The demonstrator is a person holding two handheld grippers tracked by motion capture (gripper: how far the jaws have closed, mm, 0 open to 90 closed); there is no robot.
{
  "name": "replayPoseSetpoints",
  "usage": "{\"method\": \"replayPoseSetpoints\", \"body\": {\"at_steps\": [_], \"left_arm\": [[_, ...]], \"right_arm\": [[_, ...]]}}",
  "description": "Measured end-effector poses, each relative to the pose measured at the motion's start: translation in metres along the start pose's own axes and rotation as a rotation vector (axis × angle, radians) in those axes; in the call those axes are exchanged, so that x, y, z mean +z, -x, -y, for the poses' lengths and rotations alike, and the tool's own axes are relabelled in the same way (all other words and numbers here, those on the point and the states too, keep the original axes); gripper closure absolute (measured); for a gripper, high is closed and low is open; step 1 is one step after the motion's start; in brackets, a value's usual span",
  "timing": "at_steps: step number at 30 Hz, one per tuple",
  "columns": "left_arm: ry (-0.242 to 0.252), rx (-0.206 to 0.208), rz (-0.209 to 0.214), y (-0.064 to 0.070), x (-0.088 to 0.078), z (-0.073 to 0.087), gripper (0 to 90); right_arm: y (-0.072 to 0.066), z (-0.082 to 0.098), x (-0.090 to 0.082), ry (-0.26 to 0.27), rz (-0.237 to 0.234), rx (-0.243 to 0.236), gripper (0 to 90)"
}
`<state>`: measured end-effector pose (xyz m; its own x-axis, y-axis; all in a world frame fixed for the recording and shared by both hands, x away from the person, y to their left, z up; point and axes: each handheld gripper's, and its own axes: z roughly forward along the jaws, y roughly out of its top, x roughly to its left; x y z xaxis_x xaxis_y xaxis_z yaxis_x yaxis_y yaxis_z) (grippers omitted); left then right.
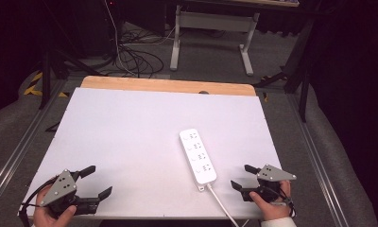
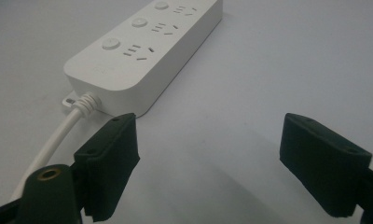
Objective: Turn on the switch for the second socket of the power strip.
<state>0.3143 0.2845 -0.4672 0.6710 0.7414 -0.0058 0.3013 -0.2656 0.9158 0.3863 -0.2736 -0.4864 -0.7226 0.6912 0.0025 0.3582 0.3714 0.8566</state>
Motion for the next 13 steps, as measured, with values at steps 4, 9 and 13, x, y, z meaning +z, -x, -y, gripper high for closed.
{"method": "replayPoseSetpoints", "body": {"at_steps": [4, 9, 13], "left_arm": [[0.003, -0.023, -0.014, 0.0005, 0.0013, 0.0013, 13.9], [0.009, 0.015, -0.014, -0.003, 0.0003, 0.0022, 13.9], [0.004, 0.029, -0.014, -0.0042, 0.0003, 0.0025, 13.7]], "right_arm": [[-0.0002, 0.0005, 0.0014, -0.012, 0.001, -0.001, 19.8], [-0.0002, 0.0011, 0.0034, -0.023, 0.0, -0.001, 19.9], [0.0009, 0.0018, 0.0025, -0.019, 0.002, 0.002, 19.9]]}}
